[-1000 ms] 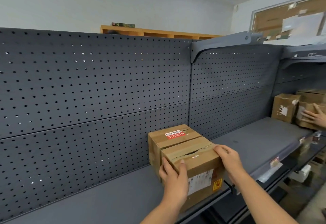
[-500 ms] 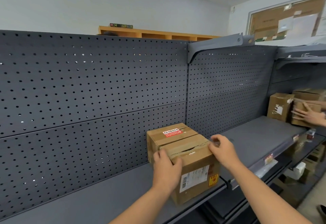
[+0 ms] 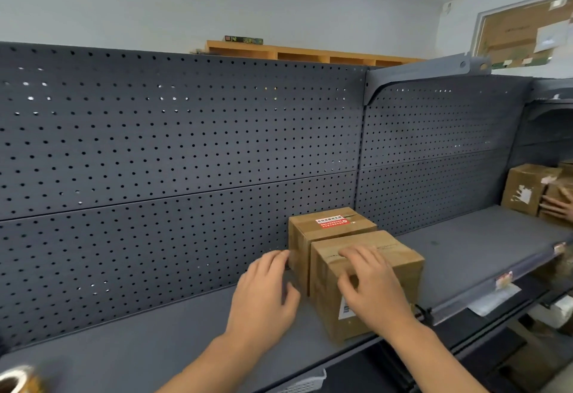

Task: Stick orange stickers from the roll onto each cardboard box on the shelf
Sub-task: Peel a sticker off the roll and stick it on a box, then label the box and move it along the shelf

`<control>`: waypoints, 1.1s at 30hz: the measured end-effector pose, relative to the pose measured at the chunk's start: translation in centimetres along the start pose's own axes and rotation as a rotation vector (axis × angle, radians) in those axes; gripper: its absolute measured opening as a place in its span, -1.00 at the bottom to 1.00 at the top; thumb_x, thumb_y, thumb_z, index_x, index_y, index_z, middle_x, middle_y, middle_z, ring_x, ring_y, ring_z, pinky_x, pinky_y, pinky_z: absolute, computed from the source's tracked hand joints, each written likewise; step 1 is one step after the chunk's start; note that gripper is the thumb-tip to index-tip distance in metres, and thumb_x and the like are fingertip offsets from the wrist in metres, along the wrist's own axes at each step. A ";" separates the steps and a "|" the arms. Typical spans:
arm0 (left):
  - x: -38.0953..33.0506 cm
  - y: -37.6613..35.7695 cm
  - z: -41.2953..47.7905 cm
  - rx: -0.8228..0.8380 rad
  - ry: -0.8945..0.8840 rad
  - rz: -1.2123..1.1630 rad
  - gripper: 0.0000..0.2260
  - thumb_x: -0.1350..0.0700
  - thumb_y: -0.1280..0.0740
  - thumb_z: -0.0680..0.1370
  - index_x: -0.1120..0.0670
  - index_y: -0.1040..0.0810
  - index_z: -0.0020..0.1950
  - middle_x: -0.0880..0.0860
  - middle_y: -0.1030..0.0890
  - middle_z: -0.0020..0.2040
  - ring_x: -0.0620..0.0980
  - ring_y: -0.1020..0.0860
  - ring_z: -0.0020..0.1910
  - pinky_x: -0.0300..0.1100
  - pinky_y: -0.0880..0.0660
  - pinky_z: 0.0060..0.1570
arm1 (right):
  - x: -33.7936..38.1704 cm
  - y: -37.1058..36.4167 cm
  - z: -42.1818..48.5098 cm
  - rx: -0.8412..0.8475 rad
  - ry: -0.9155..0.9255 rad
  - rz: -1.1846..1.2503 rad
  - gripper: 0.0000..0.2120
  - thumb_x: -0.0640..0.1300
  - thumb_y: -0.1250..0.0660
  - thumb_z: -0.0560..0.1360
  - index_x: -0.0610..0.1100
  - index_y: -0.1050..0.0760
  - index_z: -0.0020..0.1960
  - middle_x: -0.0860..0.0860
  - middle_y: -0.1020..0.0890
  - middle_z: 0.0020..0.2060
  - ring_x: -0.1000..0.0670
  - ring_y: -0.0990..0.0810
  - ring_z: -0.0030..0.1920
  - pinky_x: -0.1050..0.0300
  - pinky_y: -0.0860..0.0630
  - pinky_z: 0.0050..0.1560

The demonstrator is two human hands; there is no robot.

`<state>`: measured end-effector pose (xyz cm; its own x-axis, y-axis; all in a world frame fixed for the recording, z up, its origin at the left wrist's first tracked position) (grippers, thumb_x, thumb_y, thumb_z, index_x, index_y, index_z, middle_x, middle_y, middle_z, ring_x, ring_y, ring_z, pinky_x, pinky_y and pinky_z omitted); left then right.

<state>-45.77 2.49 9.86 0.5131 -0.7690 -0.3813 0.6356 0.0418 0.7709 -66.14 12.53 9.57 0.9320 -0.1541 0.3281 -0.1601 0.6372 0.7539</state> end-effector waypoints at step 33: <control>26.0 25.7 -26.7 -0.055 0.421 0.630 -0.40 -0.03 -0.33 0.50 0.11 -0.43 0.54 0.07 -0.52 0.43 0.12 -0.52 0.39 0.01 -0.58 0.24 | 32.4 -16.6 -7.2 0.323 0.299 0.282 -0.42 0.04 -0.21 0.66 0.10 -0.14 0.65 0.18 -0.16 0.62 0.12 -0.22 0.58 0.14 -0.33 0.48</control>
<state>-0.71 0.61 6.14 0.9584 -0.2813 -0.0486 0.1717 0.4322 0.8853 -30.97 2.39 3.55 0.8827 0.2425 0.4026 -0.4666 0.3504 0.8121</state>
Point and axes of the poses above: each hand's wrist, its own z-axis towards the middle knuckle, its own y-axis out of the back of the hand, x = y × z, the point moved 2 cm from there along z, towards the middle knuckle
